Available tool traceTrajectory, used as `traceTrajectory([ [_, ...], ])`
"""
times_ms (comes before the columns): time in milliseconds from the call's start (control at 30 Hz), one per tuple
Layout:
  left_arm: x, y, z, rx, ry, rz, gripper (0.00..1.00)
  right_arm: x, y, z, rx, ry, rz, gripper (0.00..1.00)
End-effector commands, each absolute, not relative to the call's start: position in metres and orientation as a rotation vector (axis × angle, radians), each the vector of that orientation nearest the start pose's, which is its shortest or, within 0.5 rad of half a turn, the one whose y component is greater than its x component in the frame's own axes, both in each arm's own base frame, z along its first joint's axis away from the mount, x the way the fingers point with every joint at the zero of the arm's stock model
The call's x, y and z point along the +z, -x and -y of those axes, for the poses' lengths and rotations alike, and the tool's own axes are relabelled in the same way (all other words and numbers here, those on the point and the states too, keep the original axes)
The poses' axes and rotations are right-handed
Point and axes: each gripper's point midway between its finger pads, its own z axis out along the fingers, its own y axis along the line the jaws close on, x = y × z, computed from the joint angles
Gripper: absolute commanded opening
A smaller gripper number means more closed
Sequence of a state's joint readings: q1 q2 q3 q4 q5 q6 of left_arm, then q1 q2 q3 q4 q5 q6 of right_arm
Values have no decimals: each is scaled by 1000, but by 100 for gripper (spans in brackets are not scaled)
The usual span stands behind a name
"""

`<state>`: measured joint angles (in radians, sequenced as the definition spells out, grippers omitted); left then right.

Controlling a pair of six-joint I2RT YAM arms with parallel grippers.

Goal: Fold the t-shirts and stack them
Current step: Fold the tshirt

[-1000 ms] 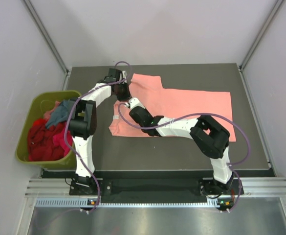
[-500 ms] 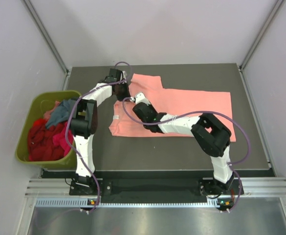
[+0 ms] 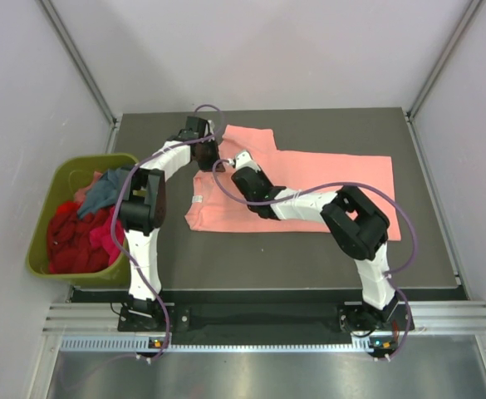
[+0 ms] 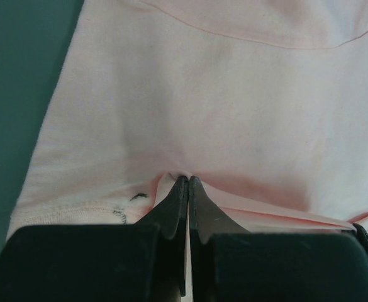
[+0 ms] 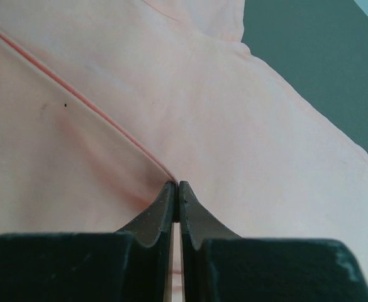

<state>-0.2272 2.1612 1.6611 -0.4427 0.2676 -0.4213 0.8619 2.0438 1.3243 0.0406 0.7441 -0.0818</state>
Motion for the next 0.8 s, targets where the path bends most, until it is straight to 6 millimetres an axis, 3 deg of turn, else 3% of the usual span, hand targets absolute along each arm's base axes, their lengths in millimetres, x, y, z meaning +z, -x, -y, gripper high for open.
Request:
traceTrajectory([
  [0, 73, -518, 177, -575, 139, -2461, 0, 98, -433, -295, -385, 528, -1927, 0],
  [567, 75, -530, 177, -559, 152, -2444, 1, 92, -439, -292, -388, 506, -1946, 0],
  [667, 73, -527, 176, -548, 140, -2468, 12, 93, -438, -288, -407, 470, -1966, 6],
  [700, 78, -529, 174, -531, 133, -2466, 18, 96, -438, -288, -403, 444, -1970, 12],
  [767, 79, -524, 162, -440, 132, -2497, 25, 99, -434, -280, -428, 433, -1991, 16],
])
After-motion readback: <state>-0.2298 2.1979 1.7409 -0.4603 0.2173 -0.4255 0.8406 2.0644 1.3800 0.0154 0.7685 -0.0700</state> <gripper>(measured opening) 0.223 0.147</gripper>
